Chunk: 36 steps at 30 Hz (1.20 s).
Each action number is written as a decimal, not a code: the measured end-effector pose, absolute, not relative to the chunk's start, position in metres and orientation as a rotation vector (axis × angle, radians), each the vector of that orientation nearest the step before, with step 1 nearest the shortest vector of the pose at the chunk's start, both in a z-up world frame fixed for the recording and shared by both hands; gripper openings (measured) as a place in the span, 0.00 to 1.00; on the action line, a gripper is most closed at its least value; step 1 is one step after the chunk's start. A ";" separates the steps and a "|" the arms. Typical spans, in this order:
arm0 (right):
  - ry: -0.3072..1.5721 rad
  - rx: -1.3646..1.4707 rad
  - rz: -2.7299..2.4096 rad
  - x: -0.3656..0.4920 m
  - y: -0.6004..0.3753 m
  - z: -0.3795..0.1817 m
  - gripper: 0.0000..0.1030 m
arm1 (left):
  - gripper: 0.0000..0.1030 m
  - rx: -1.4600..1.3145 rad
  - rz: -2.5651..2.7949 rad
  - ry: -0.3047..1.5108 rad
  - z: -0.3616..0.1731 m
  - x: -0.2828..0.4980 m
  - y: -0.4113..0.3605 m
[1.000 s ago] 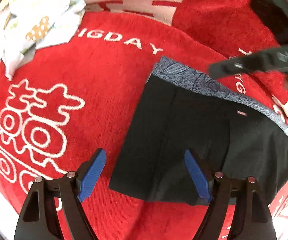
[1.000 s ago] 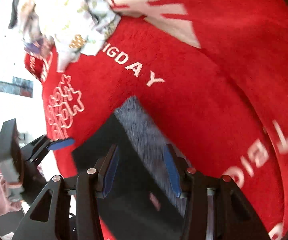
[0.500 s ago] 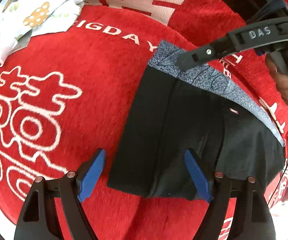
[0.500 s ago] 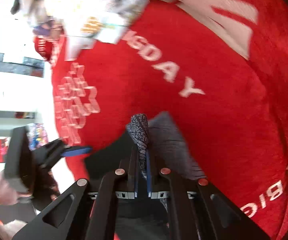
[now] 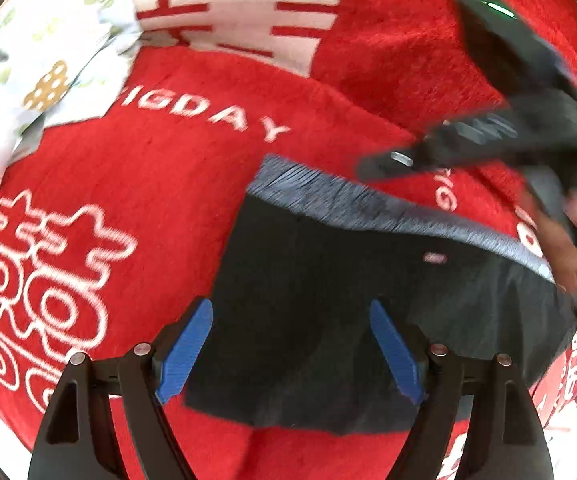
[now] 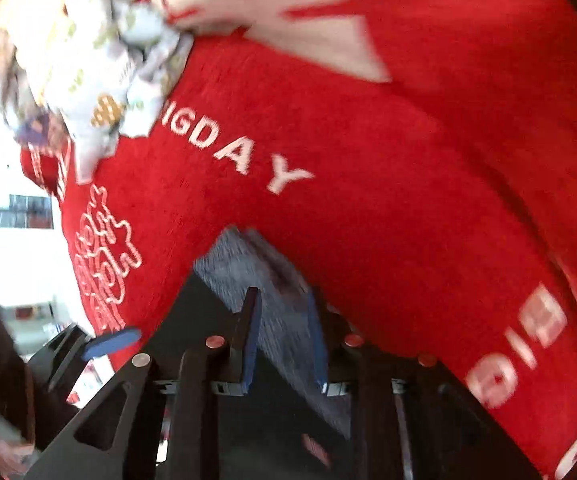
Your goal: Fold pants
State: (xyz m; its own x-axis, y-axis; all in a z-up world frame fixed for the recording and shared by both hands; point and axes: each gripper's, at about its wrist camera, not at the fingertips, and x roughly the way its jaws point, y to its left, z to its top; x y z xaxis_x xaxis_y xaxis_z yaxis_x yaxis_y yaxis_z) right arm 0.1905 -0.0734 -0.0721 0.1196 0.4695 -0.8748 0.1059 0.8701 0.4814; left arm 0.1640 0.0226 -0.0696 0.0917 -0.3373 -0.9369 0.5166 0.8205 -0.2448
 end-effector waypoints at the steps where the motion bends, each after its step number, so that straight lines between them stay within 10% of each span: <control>1: 1.437 0.521 0.277 0.177 -0.085 -0.070 0.25 | 0.80 0.161 -0.650 1.330 -0.068 0.165 0.011; 11: 1.368 0.717 -0.090 0.072 -0.190 -0.091 0.18 | 0.86 0.308 -0.521 1.270 -0.106 0.177 -0.076; 20: 1.163 1.065 -0.119 -0.079 -0.247 -0.033 0.44 | 0.86 0.360 -0.646 1.270 -0.051 0.125 -0.089; 36: 1.011 1.588 -0.264 -0.233 -0.232 -0.104 0.44 | 0.90 0.524 -0.721 1.357 -0.088 0.043 -0.122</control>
